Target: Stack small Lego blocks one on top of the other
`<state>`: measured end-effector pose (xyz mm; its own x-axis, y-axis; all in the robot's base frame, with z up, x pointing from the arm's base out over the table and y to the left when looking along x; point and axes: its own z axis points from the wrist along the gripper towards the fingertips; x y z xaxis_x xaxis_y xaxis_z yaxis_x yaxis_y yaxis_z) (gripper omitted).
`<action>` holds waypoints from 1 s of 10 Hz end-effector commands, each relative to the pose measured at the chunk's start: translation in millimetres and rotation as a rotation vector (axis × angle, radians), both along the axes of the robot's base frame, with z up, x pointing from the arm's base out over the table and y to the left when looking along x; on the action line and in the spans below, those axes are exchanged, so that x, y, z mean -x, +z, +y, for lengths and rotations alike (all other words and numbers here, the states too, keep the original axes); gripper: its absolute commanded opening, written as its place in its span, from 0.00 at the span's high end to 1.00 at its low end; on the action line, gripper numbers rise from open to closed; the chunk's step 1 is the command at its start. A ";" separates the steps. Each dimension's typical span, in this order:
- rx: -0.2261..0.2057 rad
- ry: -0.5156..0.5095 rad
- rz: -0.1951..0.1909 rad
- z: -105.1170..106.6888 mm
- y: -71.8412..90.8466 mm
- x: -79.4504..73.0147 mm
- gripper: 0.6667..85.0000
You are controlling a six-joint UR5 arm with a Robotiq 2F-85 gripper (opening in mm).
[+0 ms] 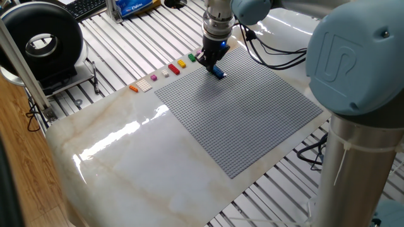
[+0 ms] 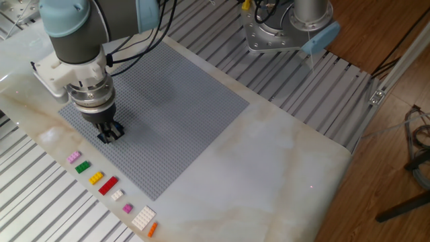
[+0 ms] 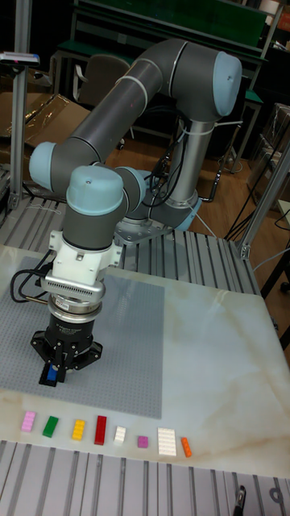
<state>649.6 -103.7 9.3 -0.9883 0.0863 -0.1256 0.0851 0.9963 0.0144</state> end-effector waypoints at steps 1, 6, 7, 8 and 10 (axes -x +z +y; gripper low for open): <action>-0.002 -0.001 0.001 -2.5 -0.8 0.8 0.92; -0.010 -0.013 0.005 0.8 1.0 1.7 0.92; -0.008 -0.019 0.005 1.7 3.8 0.6 0.92; -0.006 -0.019 0.004 1.4 4.5 0.2 0.92; 0.003 -0.036 0.014 0.0 7.8 2.2 0.92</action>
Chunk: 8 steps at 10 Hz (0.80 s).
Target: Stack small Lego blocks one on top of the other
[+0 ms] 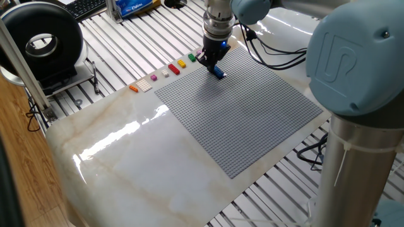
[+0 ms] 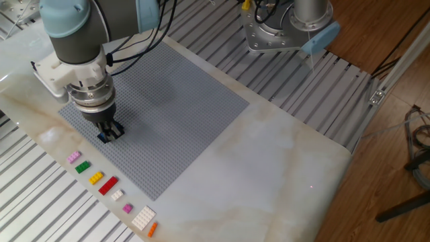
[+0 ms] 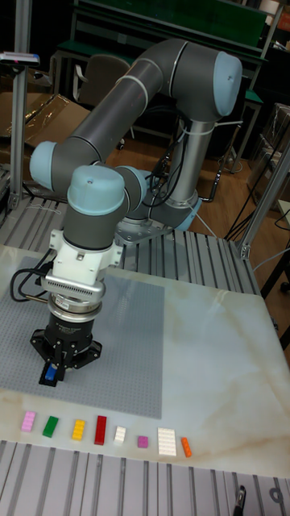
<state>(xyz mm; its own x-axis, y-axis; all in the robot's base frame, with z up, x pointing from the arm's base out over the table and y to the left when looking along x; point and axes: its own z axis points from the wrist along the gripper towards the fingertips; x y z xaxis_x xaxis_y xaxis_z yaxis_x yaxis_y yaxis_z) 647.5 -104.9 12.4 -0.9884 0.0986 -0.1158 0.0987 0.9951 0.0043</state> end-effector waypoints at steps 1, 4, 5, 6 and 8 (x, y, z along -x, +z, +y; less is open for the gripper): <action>0.014 -0.023 0.015 -4.2 7.9 2.7 0.93; 0.034 -0.051 0.025 -10.6 14.0 5.8 0.99; 0.029 -0.055 0.014 -10.5 12.8 4.4 1.00; 0.013 -0.068 0.000 -6.6 10.8 2.9 1.00; 0.008 -0.087 0.000 -2.0 7.4 9.8 1.00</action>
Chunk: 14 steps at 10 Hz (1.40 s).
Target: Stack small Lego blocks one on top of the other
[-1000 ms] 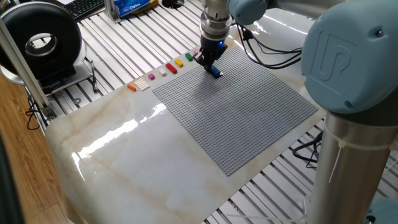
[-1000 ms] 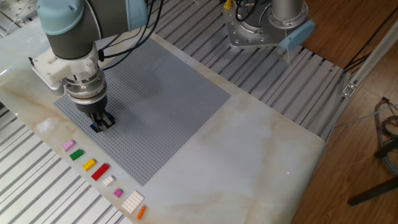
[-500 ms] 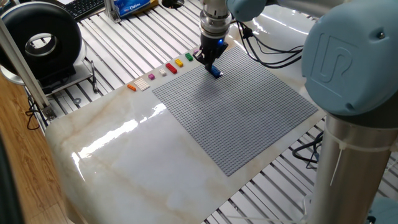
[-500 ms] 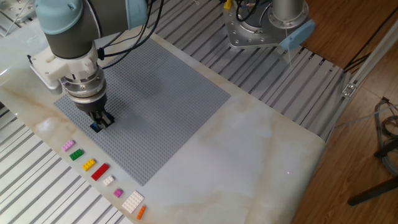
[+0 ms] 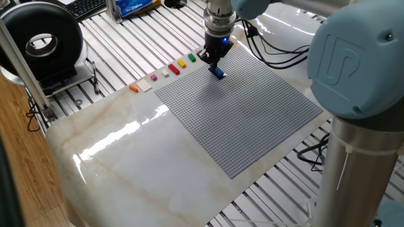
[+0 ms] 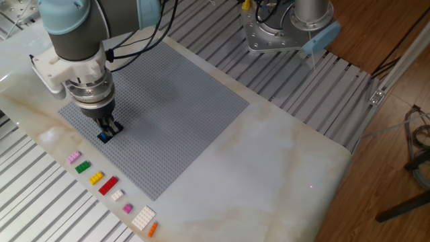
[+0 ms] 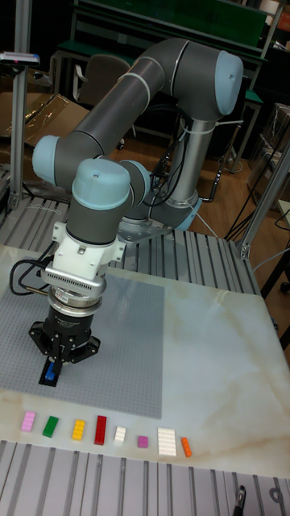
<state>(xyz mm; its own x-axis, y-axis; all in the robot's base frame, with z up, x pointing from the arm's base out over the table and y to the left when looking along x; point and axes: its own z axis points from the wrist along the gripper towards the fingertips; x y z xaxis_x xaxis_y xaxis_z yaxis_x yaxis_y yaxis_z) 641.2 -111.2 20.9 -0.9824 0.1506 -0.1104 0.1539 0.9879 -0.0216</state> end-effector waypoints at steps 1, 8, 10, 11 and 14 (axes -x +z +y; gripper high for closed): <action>-0.002 -0.038 0.005 3.7 -0.7 11.1 1.00; -0.007 -0.040 -0.018 10.3 -10.4 23.5 1.00; -0.004 -0.037 -0.018 9.7 -10.9 24.2 1.00; -0.004 -0.035 -0.018 9.6 -10.7 23.7 1.00; 0.003 -0.036 -0.003 8.2 -5.8 24.8 1.00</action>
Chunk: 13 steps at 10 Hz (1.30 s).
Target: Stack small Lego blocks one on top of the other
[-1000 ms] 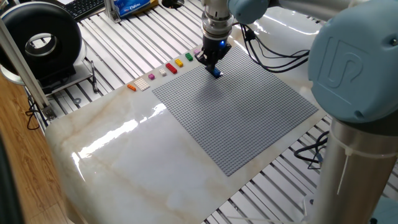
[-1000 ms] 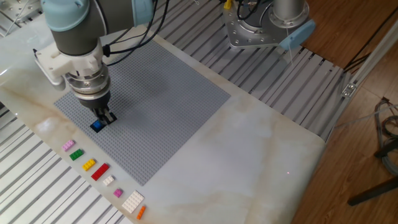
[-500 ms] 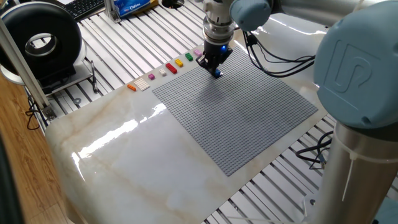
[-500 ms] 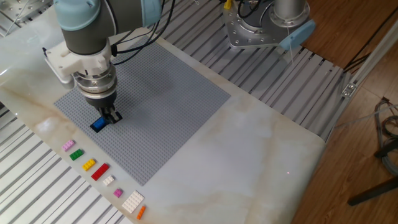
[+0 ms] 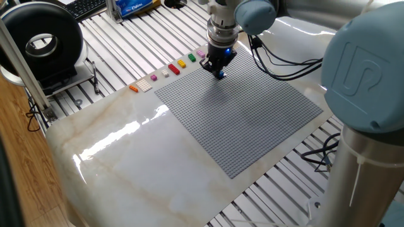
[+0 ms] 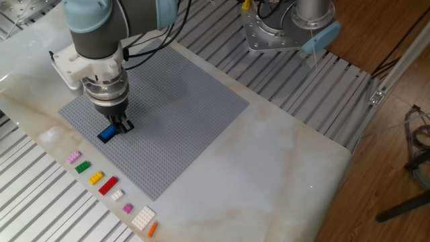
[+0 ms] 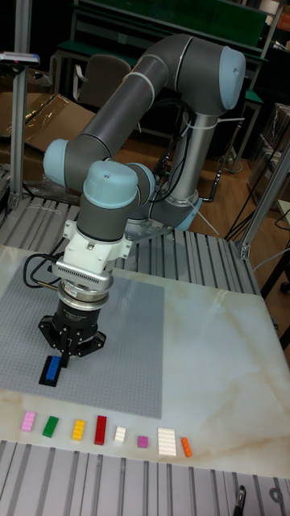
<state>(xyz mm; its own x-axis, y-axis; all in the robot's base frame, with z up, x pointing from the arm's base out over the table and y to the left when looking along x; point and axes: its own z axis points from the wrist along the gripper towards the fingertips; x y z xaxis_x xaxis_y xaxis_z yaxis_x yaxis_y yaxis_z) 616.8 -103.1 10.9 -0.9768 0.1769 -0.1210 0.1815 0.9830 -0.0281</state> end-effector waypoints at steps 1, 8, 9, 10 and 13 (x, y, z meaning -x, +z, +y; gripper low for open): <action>-0.012 -0.011 0.011 2.1 11.1 -1.4 1.00; 0.022 0.029 0.001 -19.9 8.5 -15.6 1.00; 0.026 0.028 0.009 -20.7 9.3 -14.0 1.00; 0.028 0.028 0.008 -21.1 9.4 -14.5 1.00; 0.022 0.032 0.000 -20.5 6.0 -18.8 1.00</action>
<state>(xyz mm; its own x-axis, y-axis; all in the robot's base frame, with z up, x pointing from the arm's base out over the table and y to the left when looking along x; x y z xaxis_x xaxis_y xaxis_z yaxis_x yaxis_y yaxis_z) 631.6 -123.0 18.5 -0.9833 0.1383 -0.1183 0.1461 0.9874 -0.0601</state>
